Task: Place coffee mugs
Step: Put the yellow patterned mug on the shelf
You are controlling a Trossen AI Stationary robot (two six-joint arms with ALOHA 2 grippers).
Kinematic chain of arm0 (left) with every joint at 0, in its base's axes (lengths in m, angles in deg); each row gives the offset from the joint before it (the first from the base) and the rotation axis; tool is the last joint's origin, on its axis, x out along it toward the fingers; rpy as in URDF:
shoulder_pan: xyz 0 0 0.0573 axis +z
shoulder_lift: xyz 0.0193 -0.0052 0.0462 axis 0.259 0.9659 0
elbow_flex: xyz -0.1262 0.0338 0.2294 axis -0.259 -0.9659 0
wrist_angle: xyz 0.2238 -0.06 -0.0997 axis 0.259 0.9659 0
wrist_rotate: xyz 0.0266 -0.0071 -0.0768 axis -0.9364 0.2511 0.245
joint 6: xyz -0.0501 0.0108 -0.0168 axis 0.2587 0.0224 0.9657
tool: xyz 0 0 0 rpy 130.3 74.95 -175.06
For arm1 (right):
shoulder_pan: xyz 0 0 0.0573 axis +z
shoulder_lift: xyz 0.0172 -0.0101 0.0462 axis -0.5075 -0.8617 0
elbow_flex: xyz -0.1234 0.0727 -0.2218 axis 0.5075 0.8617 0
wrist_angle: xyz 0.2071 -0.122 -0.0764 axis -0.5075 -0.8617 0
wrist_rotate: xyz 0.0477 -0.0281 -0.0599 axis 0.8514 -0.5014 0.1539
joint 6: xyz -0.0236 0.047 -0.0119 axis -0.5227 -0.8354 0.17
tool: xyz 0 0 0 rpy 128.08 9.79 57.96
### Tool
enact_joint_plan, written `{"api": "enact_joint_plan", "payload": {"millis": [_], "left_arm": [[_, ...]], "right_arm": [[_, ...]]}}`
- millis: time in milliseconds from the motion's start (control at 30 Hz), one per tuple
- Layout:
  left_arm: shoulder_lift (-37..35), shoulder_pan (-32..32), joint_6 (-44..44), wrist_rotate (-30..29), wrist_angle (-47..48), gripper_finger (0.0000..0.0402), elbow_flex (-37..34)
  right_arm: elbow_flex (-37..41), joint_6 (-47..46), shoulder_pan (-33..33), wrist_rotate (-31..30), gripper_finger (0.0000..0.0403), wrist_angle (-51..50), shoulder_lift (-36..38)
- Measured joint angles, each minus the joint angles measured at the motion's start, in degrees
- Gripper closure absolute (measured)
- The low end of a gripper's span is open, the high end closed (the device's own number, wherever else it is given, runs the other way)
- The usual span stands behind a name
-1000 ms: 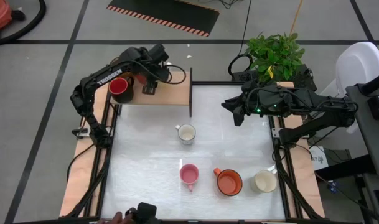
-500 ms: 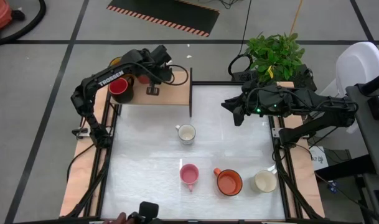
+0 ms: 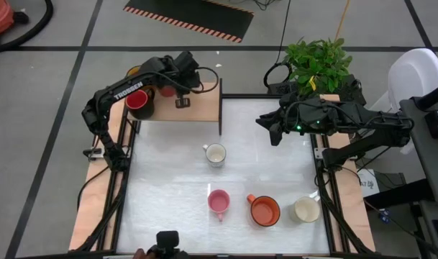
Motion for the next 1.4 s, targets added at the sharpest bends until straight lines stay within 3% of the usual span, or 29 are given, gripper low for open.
{"api": "enact_joint_plan", "payload": {"millis": [233, 767, 1033, 1400], "left_arm": [[0.0, 0.91, 9.27, 0.42, 0.17, 0.0364, 0.0], [0.0, 1.01, 9.7, 2.11, 0.13, 0.0359, 0.0], [-0.03, 1.01, 9.7, 2.23, -0.15, 0.0304, 0.02], [-0.1, 0.42, 10.09, -2.25, -4.39, 0.0236, 0.04]], "right_arm": [[0.0, 0.0, 0.0, -0.02, 0.0303, 0.08, 0.0], [0.0, -0.44, 0.02, -0.02, 0.0303, 2.12, 0.02], [0.0, 0.27, 0.02, -0.02, 0.0303, 2.12, 0.02], [0.0, 0.28, 0.02, -0.02, 0.0303, 2.12, 0.02]]}}
